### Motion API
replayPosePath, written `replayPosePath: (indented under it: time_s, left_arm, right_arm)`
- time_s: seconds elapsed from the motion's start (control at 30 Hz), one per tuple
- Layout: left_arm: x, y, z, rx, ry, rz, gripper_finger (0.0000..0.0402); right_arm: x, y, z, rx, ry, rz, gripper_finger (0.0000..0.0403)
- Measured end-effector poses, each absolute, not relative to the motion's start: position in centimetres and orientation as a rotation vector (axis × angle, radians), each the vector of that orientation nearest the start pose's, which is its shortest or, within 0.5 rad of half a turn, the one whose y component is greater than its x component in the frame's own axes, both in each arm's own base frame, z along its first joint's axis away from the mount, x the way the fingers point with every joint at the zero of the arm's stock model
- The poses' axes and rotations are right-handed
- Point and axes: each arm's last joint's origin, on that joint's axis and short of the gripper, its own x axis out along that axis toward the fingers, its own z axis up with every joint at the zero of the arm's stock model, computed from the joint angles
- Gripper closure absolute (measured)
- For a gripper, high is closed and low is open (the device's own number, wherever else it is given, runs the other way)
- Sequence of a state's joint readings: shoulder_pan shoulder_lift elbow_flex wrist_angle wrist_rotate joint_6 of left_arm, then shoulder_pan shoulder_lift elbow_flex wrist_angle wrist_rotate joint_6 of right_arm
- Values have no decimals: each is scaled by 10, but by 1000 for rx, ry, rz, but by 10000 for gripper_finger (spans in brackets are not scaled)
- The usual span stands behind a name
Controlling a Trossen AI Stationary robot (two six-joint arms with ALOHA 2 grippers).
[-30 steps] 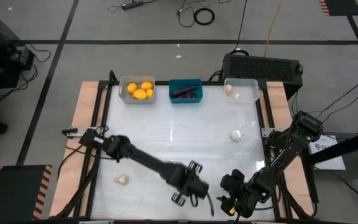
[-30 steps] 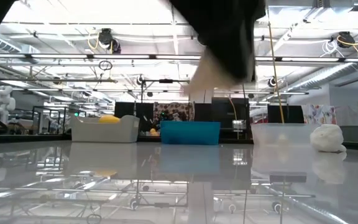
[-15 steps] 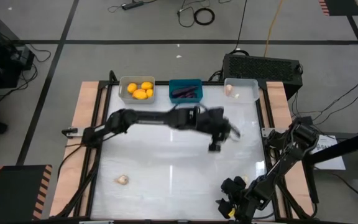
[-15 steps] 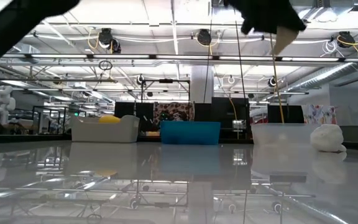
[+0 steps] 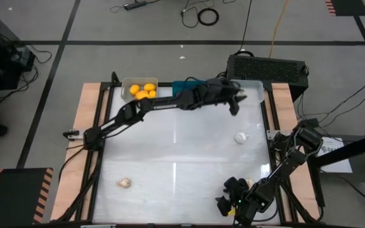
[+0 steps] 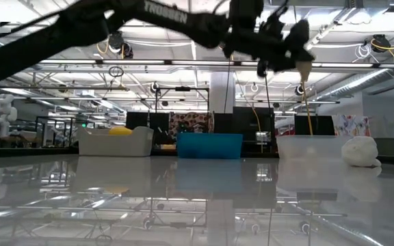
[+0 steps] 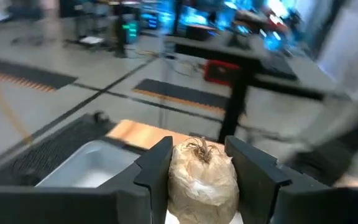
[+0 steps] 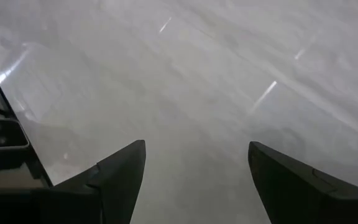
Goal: Sort produce into baskets
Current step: Put the middle bottom garlic into the transparent bin
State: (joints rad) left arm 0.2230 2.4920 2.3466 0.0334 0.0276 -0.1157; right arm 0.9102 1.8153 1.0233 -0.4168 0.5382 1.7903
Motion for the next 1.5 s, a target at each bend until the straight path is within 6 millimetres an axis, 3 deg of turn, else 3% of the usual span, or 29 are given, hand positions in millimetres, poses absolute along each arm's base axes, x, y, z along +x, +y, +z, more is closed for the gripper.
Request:
replayPosePath:
  time_s: [0.17,0.47,0.67,0.83,1.07,1.5]
  left_arm:
    - [570,168,238,-239,-11,251,258]
    - [584,155,207,17,-188,365,258]
    - [583,174,177,23,-155,445,258]
    - [581,190,154,-61,-143,416,258]
    - [572,220,140,-173,-101,390,258]
    - [578,204,140,-82,-72,346,258]
  right_arm:
    - [217,250,141,861,759,-541,126]
    - [224,244,143,865,688,-567,126]
    - [231,238,143,870,680,-589,126]
    - [234,235,143,841,690,-580,126]
    - [235,235,143,812,697,-567,126]
    - [237,237,144,854,709,-546,126]
